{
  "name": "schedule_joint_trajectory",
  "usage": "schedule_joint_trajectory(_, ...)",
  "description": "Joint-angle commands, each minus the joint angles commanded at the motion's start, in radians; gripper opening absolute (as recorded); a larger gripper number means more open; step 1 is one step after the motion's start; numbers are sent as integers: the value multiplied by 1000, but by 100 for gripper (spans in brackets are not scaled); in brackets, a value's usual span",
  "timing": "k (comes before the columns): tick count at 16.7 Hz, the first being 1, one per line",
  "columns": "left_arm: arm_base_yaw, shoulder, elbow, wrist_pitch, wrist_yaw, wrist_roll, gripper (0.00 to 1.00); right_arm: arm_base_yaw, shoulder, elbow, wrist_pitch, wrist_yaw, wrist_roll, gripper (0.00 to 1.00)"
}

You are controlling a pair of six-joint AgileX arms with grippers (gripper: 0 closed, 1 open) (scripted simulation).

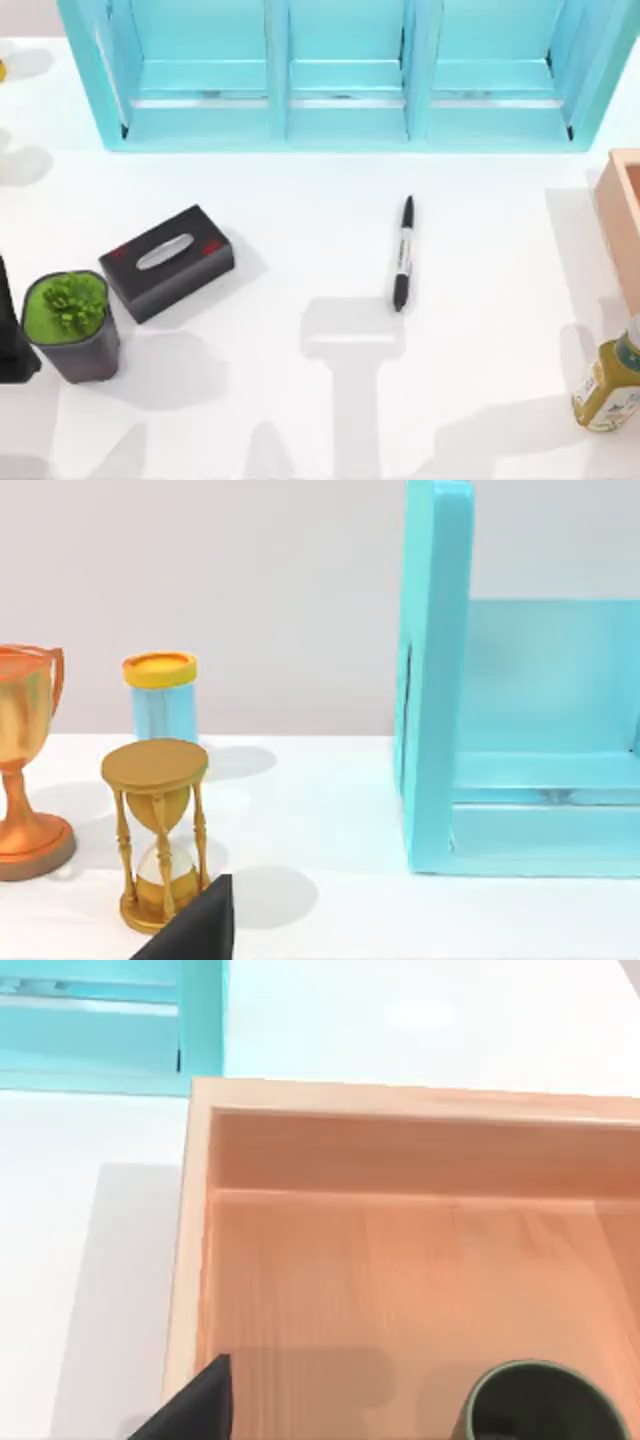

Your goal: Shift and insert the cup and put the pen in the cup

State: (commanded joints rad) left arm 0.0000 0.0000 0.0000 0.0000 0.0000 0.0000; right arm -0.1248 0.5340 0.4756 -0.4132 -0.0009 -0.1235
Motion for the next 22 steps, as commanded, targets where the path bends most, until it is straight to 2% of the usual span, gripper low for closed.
schedule_joint_trajectory(14, 0, 0, 0, 0, 0, 0, 100, -206, 1076, 872, -715, 0, -194, 100)
schedule_joint_trajectory(18, 0, 0, 0, 0, 0, 0, 100, -250, 1248, 1034, -858, -1, -237, 100)
schedule_joint_trajectory(22, 0, 0, 0, 0, 0, 0, 100, -260, 1278, 1065, -888, 0, -245, 100)
